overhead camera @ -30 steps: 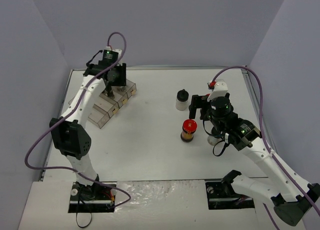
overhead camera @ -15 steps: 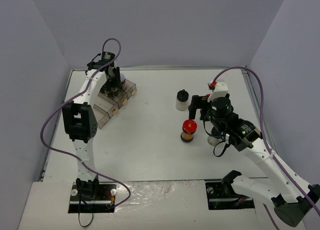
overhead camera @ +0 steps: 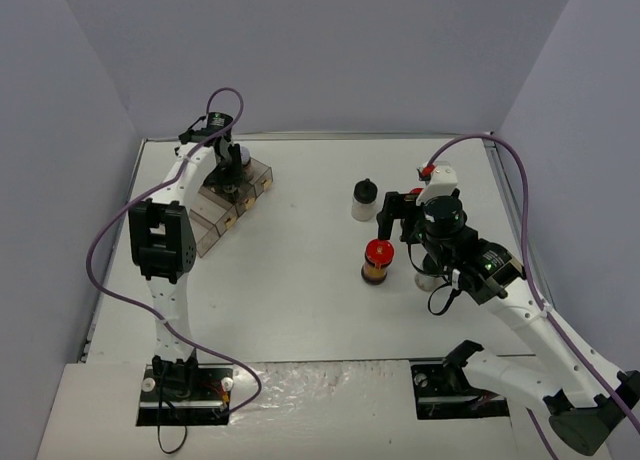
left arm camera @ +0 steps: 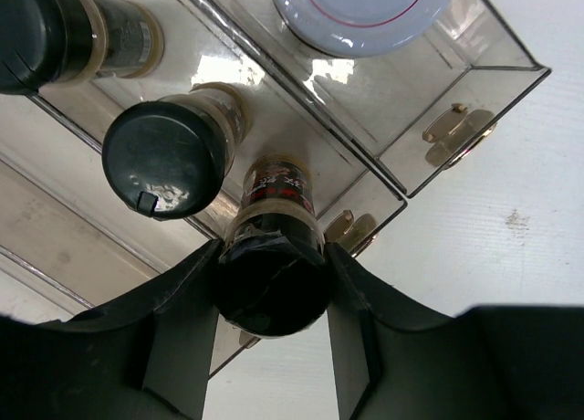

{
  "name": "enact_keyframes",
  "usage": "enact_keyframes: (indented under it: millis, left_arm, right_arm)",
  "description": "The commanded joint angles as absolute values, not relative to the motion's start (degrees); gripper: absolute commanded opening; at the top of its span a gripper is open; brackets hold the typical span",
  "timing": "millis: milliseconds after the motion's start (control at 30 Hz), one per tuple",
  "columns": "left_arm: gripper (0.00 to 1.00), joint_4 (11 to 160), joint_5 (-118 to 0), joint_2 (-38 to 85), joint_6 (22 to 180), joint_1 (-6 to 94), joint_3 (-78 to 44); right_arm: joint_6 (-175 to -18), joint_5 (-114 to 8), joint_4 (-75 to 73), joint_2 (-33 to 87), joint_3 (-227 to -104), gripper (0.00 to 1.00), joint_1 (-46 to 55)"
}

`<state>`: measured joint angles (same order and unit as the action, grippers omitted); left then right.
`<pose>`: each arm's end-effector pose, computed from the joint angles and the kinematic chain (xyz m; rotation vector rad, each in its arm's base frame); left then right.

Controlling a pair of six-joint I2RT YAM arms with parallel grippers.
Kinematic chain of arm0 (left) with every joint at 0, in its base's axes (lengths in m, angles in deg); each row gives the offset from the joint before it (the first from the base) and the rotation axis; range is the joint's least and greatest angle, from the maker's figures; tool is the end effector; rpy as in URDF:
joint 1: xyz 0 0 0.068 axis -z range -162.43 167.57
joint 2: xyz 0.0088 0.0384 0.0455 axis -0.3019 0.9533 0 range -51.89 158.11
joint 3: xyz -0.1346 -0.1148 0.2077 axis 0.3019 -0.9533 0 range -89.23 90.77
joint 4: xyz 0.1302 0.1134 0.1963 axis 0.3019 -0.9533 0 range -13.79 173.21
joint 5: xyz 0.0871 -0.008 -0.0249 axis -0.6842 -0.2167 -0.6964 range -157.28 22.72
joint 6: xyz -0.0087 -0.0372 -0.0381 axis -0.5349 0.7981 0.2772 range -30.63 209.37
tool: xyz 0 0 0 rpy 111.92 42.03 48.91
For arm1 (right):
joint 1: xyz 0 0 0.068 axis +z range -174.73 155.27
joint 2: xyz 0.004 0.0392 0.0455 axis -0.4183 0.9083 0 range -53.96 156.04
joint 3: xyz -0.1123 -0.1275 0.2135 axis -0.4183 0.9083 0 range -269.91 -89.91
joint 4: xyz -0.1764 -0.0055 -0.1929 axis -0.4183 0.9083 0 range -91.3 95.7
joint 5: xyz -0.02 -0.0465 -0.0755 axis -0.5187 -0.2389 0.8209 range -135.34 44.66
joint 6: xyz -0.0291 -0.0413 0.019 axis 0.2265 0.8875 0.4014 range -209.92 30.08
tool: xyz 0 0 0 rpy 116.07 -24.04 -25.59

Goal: Organize the condiment bottles

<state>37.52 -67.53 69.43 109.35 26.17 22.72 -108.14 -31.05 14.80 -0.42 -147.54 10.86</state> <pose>0.4661 -0.0703 0.2685 -0.2538 2.5301 -0.1922 0.1754 0.1147 0.3805 -0.0905 1.7943 0.4549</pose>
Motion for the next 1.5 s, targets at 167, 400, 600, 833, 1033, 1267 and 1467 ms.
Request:
enact_keyframes:
  millis: [167, 400, 600, 833, 1033, 1267, 1467]
  left_arm:
    - [0.28, 37.94, -67.98, 65.52, 110.37, 26.46, 22.48]
    - [0.55, 37.73, -68.24, 65.28, 110.29, 26.54, 21.47]
    - [0.72, 36.72, -67.82, 61.90, 110.73, 26.78, 20.28]
    - [0.89, 36.21, -65.09, 49.94, 110.54, 28.33, 16.07]
    - [0.95, 37.58, -61.14, 41.49, 107.58, 32.41, 9.36]
    - [0.97, 43.38, -56.11, 34.37, 106.38, 40.69, 0.08]
    - [0.97, 50.30, -55.74, 33.24, 106.51, 45.51, -4.07]
  right_arm:
    - [-109.28, -31.91, 12.23, -2.07, -146.83, 1.00, 10.59]
    - [-109.57, -32.42, 12.17, -2.61, -146.39, 1.00, 10.60]
    - [-109.68, -32.52, 12.23, -2.80, -147.01, 1.00, 10.52]
    - [-110.58, -31.01, 12.41, -3.49, -147.02, 1.00, 10.60]
    - [-110.75, -31.80, 13.11, -1.59, -145.24, 1.00, 10.60]
    - [-111.58, -31.49, 13.38, 2.15, -143.89, 1.00, 10.53]
    - [-112.87, -30.88, 13.31, 6.36, -144.85, 1.00, 10.45]
